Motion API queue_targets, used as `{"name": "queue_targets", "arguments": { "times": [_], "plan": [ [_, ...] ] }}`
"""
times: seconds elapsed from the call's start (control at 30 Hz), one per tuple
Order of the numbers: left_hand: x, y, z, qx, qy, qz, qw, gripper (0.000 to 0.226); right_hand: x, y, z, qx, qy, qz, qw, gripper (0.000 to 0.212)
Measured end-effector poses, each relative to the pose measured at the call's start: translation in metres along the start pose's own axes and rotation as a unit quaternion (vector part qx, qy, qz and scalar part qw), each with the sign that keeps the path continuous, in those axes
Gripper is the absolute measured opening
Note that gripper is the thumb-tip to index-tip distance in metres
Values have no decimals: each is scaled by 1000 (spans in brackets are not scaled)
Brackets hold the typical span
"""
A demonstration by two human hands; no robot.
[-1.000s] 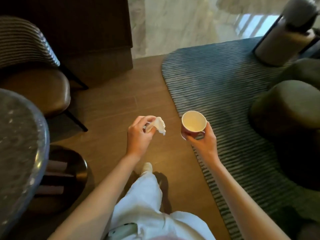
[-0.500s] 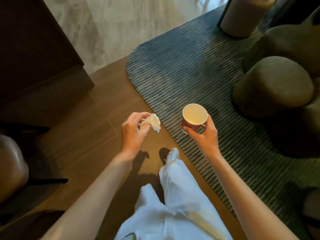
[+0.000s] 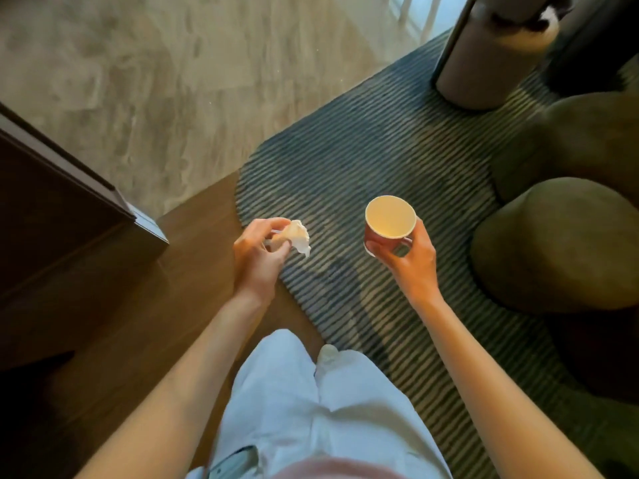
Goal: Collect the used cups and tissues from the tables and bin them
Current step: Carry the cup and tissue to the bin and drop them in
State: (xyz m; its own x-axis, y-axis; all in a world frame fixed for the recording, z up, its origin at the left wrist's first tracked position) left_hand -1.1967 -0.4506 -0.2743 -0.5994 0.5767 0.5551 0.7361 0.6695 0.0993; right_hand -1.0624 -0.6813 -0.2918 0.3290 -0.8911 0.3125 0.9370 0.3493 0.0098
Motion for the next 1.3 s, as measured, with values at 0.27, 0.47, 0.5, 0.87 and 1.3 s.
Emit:
{"name": "queue_targets", "arguments": {
  "times": [0.27, 0.47, 0.5, 0.87, 1.3],
  "plan": [
    [-59, 218, 10, -23, 5, 0, 1000, 29, -55, 209, -5, -29, 34, -31, 999, 70],
    [-86, 403, -11, -38, -38, 40, 998, 23, -82, 367, 28, -1, -1, -80, 997, 70],
    [-91, 433, -16, -40, -41, 45, 997, 23, -83, 391, 31, 5, -6, -85, 996, 71],
    [-249, 700, -56, -57, -30, 138, 988, 25, -40, 671, -15, -30, -44, -124, 991, 73],
    [-428, 993, -167, -86, -9, 138, 987, 26, 36, 1015, -36, -33, -29, -133, 990, 71]
  ]
}}
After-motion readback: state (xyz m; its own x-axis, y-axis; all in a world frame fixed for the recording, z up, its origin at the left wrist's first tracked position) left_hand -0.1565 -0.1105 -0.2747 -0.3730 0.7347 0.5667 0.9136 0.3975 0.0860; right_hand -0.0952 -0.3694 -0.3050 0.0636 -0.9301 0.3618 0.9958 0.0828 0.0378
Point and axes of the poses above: each hand's wrist, its own y-axis towards the middle knuckle, its own x-axis out of the back of the hand, z = x × y, the point moved 6 cm from there along y, towards the middle knuckle, and after that the axes turned 7 degrees about y, right-handed, at the moved point
